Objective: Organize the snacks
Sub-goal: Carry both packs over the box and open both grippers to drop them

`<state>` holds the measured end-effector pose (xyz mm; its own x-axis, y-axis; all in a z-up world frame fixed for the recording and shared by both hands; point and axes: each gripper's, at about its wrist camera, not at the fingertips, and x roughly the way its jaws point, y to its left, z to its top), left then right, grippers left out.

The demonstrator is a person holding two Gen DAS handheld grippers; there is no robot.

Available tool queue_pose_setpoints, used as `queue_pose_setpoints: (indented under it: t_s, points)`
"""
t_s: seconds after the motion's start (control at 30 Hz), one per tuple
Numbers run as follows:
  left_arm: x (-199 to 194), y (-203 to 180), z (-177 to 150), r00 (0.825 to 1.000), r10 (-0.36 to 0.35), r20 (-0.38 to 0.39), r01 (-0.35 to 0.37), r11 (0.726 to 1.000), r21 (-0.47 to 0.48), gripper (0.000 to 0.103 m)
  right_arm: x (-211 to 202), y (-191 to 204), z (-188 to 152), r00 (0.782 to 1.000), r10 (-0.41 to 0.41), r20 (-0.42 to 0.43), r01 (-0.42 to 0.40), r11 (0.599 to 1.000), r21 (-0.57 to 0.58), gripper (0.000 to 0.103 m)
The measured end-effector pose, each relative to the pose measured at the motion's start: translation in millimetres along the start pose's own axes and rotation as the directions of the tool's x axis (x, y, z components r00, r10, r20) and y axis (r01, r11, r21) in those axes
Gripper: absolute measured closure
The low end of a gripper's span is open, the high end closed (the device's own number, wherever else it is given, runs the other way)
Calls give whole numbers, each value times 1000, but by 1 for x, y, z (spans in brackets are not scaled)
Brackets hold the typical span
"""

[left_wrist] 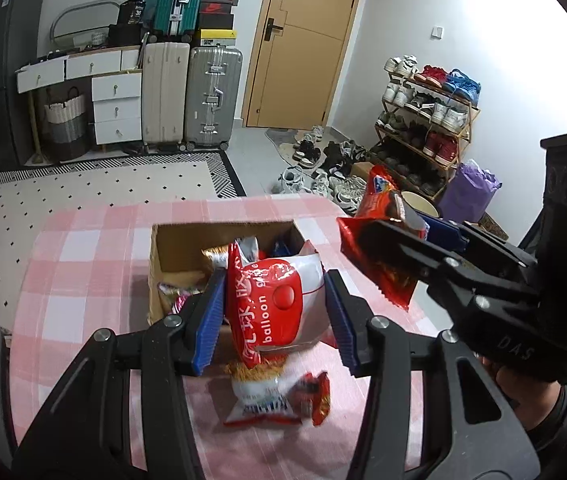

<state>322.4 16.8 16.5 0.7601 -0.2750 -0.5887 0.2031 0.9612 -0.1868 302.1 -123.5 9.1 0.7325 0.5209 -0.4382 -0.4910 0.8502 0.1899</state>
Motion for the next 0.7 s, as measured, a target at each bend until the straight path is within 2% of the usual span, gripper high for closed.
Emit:
queue_pose_setpoints:
  t_s: [0.3, 0.6, 0.7]
  points:
    - [32, 24, 35, 999, 47, -4, -47, 999, 5, 57, 47, -12, 29, 999, -32, -29, 30, 997, -72, 54]
    - [79, 50, 48, 996, 73, -45, -73, 997, -3, 57, 87, -32, 42, 998, -16, -58, 14, 999, -44, 54]
    - [98, 58, 47, 995, 73, -64, -74, 997, -12, 57, 95, -41, 37, 997, -13, -73, 11, 999, -31, 54]
